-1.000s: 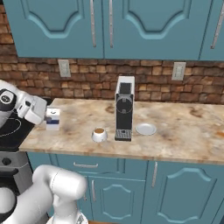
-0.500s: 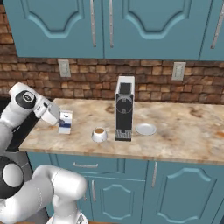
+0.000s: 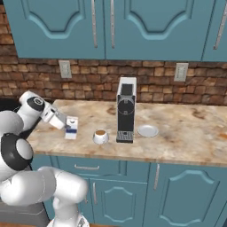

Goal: Take a sugar cube from the saucer and place it inside the coffee. Then, grab milk from the fridge and place it next to the coffee on the counter to sweeten the coffee.

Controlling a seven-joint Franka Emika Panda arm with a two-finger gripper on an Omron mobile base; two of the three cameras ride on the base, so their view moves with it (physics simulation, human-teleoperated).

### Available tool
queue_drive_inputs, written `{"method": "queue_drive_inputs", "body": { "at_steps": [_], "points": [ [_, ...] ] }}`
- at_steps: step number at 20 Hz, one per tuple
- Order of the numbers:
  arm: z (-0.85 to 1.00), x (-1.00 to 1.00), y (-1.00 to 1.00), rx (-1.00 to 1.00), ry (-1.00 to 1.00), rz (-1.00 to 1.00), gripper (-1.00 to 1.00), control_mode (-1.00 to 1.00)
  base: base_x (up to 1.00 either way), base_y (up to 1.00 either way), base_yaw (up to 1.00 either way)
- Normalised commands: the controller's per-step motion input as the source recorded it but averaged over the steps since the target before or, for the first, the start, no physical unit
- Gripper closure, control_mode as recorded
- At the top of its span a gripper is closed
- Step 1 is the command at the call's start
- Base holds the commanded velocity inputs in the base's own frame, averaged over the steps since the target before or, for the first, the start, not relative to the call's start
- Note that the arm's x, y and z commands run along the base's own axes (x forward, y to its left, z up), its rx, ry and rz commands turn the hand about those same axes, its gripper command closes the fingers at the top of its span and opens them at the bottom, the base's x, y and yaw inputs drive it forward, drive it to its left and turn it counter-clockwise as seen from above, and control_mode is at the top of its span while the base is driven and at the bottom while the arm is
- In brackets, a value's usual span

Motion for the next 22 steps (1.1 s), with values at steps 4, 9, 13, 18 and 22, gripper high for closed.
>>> {"method": "queue_drive_inputs", "body": {
  "at_steps": [4,9,13,18,22],
  "points": [
    [-0.31,0.28,0.00,-0.13,-0.03,0.00,1.00,-1.00,0.00,0.00,0.00],
    [-0.36,0.10,0.00,-0.05,-0.05,0.00,1.00,-1.00,0.00,0.00,0.00],
    [-0.28,0.18,-0.01,0.00,-0.04,0.00,1.00,-1.00,0.00,0.00,0.00],
    [-0.03,0.17,-0.06,0.00,-0.09,0.00,1.00,-1.00,0.00,0.00,0.00],
    [-0.11,0.23,-0.05,0.00,-0.13,0.00,1.00,-1.00,0.00,0.00,0.00]
  ]
}}
